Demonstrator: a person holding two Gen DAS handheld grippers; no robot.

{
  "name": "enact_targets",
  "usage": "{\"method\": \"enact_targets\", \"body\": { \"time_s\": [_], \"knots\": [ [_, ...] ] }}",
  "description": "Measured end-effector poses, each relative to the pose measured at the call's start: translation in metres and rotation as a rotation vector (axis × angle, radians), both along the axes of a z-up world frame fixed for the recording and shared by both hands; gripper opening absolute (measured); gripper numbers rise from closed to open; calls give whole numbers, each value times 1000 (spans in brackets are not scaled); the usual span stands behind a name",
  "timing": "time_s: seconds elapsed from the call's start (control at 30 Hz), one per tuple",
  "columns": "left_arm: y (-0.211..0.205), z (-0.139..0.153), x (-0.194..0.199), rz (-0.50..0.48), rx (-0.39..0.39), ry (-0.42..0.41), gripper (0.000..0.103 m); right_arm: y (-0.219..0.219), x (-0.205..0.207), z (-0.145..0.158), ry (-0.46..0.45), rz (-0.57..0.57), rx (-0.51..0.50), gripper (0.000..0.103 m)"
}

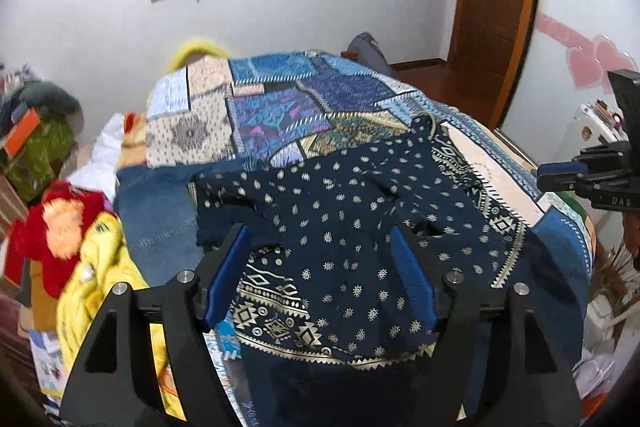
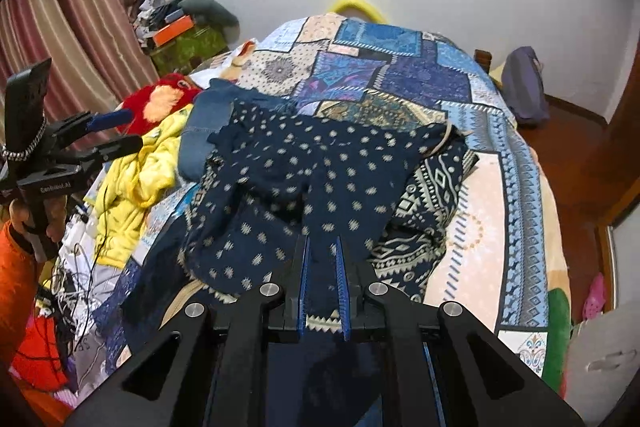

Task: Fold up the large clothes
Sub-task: 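Lower the folded collar onto the jacket and open both tools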

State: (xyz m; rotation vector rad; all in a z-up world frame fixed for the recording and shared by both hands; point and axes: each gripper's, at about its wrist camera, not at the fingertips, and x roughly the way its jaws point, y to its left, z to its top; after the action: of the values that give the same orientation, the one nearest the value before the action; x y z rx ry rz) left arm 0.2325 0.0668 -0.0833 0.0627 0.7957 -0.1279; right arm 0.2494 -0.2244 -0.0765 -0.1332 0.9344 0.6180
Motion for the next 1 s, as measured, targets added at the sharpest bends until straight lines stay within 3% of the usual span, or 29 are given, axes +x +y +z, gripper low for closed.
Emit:
{"method": "enact_targets", "body": {
  "time_s": [0.13, 0.2, 0.3, 0.4, 0.63, 0.67, 0.73, 0.77, 0.83, 0.9, 1.0],
  "knots": [
    [2, -40, 21, 35, -46, 90, 71, 13, 14, -25, 37, -10, -24, 9],
    [0, -61, 27, 46, -46, 132, 71, 24, 24, -52, 78, -6, -60, 9],
    [-2, -105, 36, 66, -31, 221, 71, 37, 32, -95, 125, -9, -159, 9],
    [0, -138, 38, 87, -9, 280, 71, 41, 37, -129, 99, -15, -261, 9],
    [14, -161, 33, 127, -64, 284, 84, 26, 42, -136, 76, -21, -243, 9],
    [14, -161, 32, 128, -65, 282, 84, 24, 43, -137, 68, -27, -253, 13],
    [13, -162, 29, 128, -60, 272, 84, 18, 43, -136, 6, -92, -328, 62],
    [13, -162, 28, 125, -55, 270, 84, 13, 43, -135, -49, -149, -390, 99],
    [12, -160, 26, 121, -49, 268, 84, -3, 41, -133, -121, -206, -420, 103],
    [14, -156, 26, 126, -47, 265, 84, -23, 46, -131, -18, -220, -313, 103],
    [30, -141, 25, 163, -65, 226, 84, -42, 55, -125, 65, -268, -222, 103]
  ]
}}
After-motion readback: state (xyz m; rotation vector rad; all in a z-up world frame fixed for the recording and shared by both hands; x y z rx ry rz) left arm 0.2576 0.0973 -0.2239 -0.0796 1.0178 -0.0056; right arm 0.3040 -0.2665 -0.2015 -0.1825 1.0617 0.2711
